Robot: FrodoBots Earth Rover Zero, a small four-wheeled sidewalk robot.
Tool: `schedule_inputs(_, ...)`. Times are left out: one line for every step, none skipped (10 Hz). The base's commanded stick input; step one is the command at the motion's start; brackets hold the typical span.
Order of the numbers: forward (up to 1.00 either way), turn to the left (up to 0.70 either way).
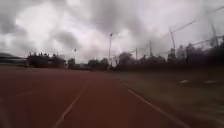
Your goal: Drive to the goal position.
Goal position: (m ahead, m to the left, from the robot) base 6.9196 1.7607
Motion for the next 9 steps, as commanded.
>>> schedule_inputs(1.00, 0.00)
schedule_inputs(1.00, 0.00)
schedule_inputs(1.00, 0.00)
schedule_inputs(1.00, 0.00)
schedule_inputs(1.00, 0.00)
schedule_inputs(1.00, 0.00)
schedule_inputs(1.00, 0.00)
schedule_inputs(1.00, 0.00)
schedule_inputs(1.00, 0.00)
